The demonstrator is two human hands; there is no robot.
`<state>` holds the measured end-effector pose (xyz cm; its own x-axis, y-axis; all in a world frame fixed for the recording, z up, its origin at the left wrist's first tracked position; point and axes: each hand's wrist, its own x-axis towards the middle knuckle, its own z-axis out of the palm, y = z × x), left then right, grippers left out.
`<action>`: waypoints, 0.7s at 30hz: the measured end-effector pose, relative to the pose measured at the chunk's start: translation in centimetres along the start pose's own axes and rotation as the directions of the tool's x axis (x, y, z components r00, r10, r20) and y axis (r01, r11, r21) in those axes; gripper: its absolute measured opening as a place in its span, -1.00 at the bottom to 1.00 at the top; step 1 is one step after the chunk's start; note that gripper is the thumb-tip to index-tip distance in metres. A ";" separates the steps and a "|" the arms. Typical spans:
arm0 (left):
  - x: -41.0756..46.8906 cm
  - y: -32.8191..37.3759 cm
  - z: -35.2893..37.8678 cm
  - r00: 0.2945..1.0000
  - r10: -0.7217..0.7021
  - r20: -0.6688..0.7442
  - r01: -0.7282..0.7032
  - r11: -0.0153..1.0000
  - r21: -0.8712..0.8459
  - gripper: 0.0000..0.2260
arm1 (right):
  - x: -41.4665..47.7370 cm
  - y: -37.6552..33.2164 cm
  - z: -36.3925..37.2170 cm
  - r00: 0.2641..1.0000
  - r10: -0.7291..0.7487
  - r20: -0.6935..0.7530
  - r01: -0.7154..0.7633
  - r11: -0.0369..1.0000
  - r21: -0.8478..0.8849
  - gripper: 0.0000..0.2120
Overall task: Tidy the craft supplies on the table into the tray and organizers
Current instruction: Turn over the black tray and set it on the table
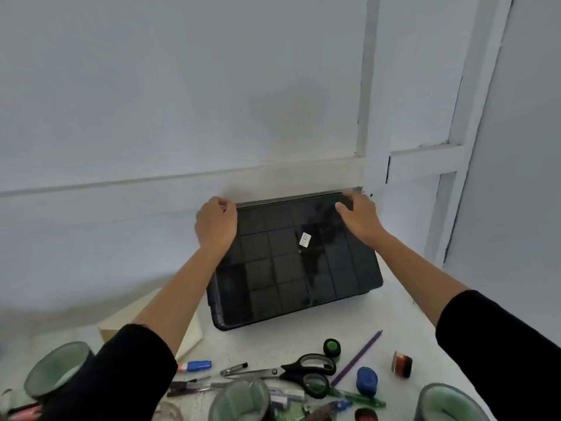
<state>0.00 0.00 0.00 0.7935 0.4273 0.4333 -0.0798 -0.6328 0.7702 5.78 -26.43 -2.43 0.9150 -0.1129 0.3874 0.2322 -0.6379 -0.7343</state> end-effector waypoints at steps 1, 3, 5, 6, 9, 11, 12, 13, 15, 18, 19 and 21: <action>0.0 0.0 0.2 0.999 -0.035 -0.025 0.036 0.998 0.043 -0.75 | 0.6 0.6 -0.2 1.000 0.005 -0.016 -0.005 1.000 -0.008 -0.57; 0.3 -0.4 0.9 0.990 -0.109 -0.084 0.120 0.983 0.140 -0.71 | 1.6 1.4 -0.5 0.999 0.037 -0.024 -0.038 0.998 -0.043 -0.56; 0.5 -0.8 1.4 0.972 -0.222 -0.078 0.233 0.953 0.195 -0.63 | 2.3 2.0 -0.5 0.996 0.086 -0.003 -0.086 0.995 -0.043 -0.54; 0.7 -1.0 1.7 0.960 -0.273 -0.065 0.281 0.939 0.200 -0.60 | 2.5 2.2 -0.4 0.995 0.104 0.004 -0.104 0.993 -0.048 -0.52; 1.2 -1.9 2.5 0.928 -0.372 -0.024 0.372 0.920 0.125 -0.53 | 3.5 3.1 0.1 0.992 0.125 0.014 -0.124 0.991 -0.049 -0.42; 1.5 -2.2 2.9 0.909 -0.417 0.004 0.417 0.908 0.032 -0.51 | 3.9 3.6 0.5 0.988 0.153 0.027 -0.153 0.988 0.008 -0.37; 1.5 -2.1 3.1 0.900 -0.436 0.012 0.436 0.900 0.005 -0.49 | 4.0 3.7 0.7 0.984 0.175 0.032 -0.176 0.983 0.047 -0.35; 1.5 -2.0 3.2 0.891 -0.453 0.015 0.453 0.891 -0.010 -0.48 | 4.2 4.0 0.8 0.978 0.206 0.041 -0.208 0.974 0.084 -0.34; 1.6 -1.6 3.4 0.877 -0.480 0.009 0.480 0.876 -0.034 -0.46 | 4.5 4.0 0.9 0.955 0.288 0.072 -0.295 0.948 0.120 -0.33; 1.7 -1.3 3.4 0.850 -0.527 0.001 0.524 0.845 -0.110 -0.43 | 4.9 3.8 0.9 0.932 0.354 0.075 -0.362 0.915 0.176 -0.29; 1.7 -1.2 3.3 0.842 -0.540 -0.010 0.533 0.833 -0.146 -0.43 | 4.9 3.6 0.8 0.928 0.370 0.049 -0.372 0.907 0.199 -0.29; 1.5 -0.9 2.7 0.820 -0.571 -0.033 0.551 0.804 -0.223 -0.41 | 4.9 3.3 0.6 0.912 0.410 -0.030 -0.394 0.891 0.225 -0.28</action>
<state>2.89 -0.55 -1.36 0.6769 0.7329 -0.0689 0.2385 -0.1298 0.9624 11.18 -28.68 -3.30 0.9192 -0.3878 0.0689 -0.0789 -0.3527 -0.9324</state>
